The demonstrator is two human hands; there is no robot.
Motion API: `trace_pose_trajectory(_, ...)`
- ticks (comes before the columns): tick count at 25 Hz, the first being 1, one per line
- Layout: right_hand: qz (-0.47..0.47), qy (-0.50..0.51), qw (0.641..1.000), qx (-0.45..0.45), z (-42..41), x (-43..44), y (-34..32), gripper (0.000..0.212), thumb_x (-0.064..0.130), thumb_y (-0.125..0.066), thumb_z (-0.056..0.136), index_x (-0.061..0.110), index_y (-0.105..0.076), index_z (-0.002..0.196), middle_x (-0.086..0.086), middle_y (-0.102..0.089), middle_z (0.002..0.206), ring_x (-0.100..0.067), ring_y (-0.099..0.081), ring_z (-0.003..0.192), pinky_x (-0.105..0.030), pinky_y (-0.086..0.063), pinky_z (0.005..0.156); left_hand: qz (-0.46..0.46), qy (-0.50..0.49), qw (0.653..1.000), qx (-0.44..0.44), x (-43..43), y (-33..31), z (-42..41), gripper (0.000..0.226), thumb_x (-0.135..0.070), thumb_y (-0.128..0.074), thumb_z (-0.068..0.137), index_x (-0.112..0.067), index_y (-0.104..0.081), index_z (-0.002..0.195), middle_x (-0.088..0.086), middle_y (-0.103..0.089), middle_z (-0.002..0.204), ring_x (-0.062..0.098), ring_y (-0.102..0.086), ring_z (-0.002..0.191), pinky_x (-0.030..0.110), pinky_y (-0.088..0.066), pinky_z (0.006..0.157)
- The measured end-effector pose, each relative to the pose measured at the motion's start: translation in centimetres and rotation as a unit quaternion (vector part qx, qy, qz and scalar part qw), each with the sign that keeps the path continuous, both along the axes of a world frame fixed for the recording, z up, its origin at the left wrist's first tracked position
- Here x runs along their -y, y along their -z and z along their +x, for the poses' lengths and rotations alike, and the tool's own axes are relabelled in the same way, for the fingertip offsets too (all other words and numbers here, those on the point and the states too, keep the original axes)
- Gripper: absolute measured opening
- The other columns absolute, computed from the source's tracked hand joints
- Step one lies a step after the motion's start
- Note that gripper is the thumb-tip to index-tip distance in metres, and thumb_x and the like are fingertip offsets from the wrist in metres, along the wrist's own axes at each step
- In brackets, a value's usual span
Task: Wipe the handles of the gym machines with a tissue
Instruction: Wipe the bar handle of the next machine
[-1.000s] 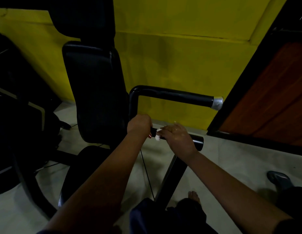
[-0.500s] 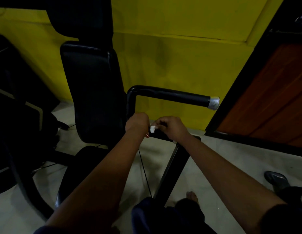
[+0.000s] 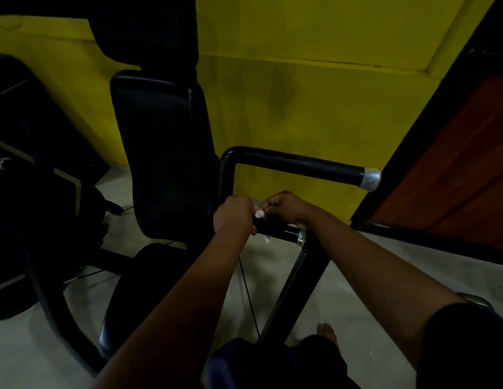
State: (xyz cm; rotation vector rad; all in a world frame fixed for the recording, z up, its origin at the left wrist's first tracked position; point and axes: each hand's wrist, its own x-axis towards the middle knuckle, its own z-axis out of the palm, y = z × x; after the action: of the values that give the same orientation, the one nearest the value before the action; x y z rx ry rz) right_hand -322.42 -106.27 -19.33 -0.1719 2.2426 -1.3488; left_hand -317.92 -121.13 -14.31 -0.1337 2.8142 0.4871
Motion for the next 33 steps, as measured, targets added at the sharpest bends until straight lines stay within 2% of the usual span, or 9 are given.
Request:
trace_pose_trajectory(4, 0.003, -0.067, 0.975, 0.212, -1.6, -2.7, 0.4, 0.015, 0.0, -0.056, 0.093, 0.012, -0.065, 0.091, -0.006, -0.067, 0.084, -0.009, -0.064, 0.061, -0.023, -0.052, 0.057, -0.016, 0.001, 1.0, -0.008, -0.3, 0.4, 0.1, 0.028, -0.007, -0.068, 0.081, -0.016, -0.07, 0.107, 0.012, -0.061, 0.111, 0.034, -0.062, 0.102, 0.04, -0.052, 0.085)
trace_pose_trajectory(7, -0.028, -0.103, 0.928, 0.357, -2.1, -3.2, 1.4, 0.022, -0.013, -0.049, 0.091, 0.004, -0.063, 0.089, -0.017, -0.069, 0.09, -0.026, -0.069, 0.085, -0.041, -0.055, 0.088, -0.036, 0.002, 0.999, -0.008, -0.5, 0.8, -0.1, 0.029, -0.006, -0.065, 0.084, -0.015, -0.068, 0.111, 0.011, -0.061, 0.112, 0.032, -0.063, 0.102, 0.039, -0.05, 0.083)
trace_pose_trajectory(13, -0.111, -0.085, 0.923, 0.358, -1.4, 1.2, 1.0, 0.041, -0.018, -0.038, 0.092, -0.001, -0.072, 0.078, -0.019, -0.071, 0.08, -0.024, -0.072, 0.073, -0.035, -0.06, 0.074, -0.044, -0.005, 0.999, -0.028, -0.8, 1.2, -0.3, 0.024, -0.01, -0.058, 0.091, -0.013, -0.065, 0.114, 0.013, -0.062, 0.114, 0.033, -0.062, 0.105, 0.039, -0.049, 0.083)
trace_pose_trajectory(18, -0.106, -0.059, 0.927, 0.354, -2.0, -1.6, 1.1, 0.022, -0.014, -0.044, 0.093, -0.002, -0.062, 0.099, -0.023, -0.07, 0.096, -0.026, -0.072, 0.082, -0.036, -0.059, 0.079, -0.02, 0.002, 1.0, 0.008, -0.1, 1.1, -0.3, 0.033, -0.007, -0.069, 0.081, -0.016, -0.069, 0.113, 0.011, -0.062, 0.114, 0.033, -0.063, 0.104, 0.04, -0.05, 0.086)
trace_pose_trajectory(20, -0.067, -0.05, 0.943, 0.322, -2.3, -3.4, 0.7, 0.022, -0.012, -0.046, 0.093, 0.001, -0.062, 0.1, -0.016, -0.072, 0.092, -0.019, -0.071, 0.077, -0.029, -0.059, 0.072, -0.016, 0.006, 1.0, 0.013, -0.1, 1.0, -0.2, 0.033, -0.006, -0.074, 0.078, -0.015, -0.071, 0.109, 0.011, -0.062, 0.112, 0.034, -0.063, 0.103, 0.042, -0.052, 0.088)
trace_pose_trajectory(23, -0.001, -0.027, 0.981, 0.19, -1.2, -2.0, -0.8, 0.016, -0.004, -0.05, 0.096, 0.006, -0.062, 0.09, 0.0, -0.066, 0.064, -0.006, -0.059, 0.055, -0.017, -0.047, 0.051, -0.038, 0.016, 0.999, 0.004, -0.6, 0.7, -0.1, 0.03, -0.011, -0.071, 0.081, -0.013, -0.069, 0.111, 0.013, -0.062, 0.113, 0.034, -0.063, 0.103, 0.041, -0.053, 0.088)
trace_pose_trajectory(26, 0.028, -0.016, 0.999, 0.009, -0.1, 1.1, -1.1, 0.02, 0.004, -0.061, 0.091, 0.014, -0.063, 0.074, 0.002, -0.059, 0.067, -0.009, -0.05, 0.06, -0.023, -0.041, 0.059, -0.062, 0.026, 0.998, 0.016, -0.7, 0.5, -0.1, 0.036, -0.013, -0.072, 0.082, -0.012, -0.065, 0.117, 0.014, -0.061, 0.118, 0.035, -0.061, 0.108, 0.04, -0.049, 0.086)
trace_pose_trajectory(29, 0.105, -0.075, 0.976, -0.174, 1.2, -1.0, -0.9, 0.005, 0.014, -0.068, 0.087, 0.017, -0.068, 0.083, 0.005, -0.067, 0.088, -0.008, -0.06, 0.08, -0.023, -0.044, 0.069, -0.066, 0.039, 0.997, 0.033, -0.5, 0.7, 0.0, 0.03, -0.014, -0.065, 0.087, -0.012, -0.066, 0.118, 0.014, -0.059, 0.121, 0.034, -0.059, 0.112, 0.038, -0.048, 0.087)
trace_pose_trajectory(33, 0.143, -0.087, 0.948, -0.27, 4.4, -6.8, -1.5, 0.025, -0.003, -0.055, 0.085, 0.02, -0.065, 0.082, 0.006, -0.072, 0.088, -0.011, -0.067, 0.081, -0.016, -0.046, 0.067, -0.09, 0.076, 0.992, 0.043, -1.0, 1.2, 0.5, 0.03, -0.011, -0.06, 0.089, -0.014, -0.066, 0.118, 0.012, -0.06, 0.121, 0.032, -0.059, 0.111, 0.04, -0.049, 0.086)
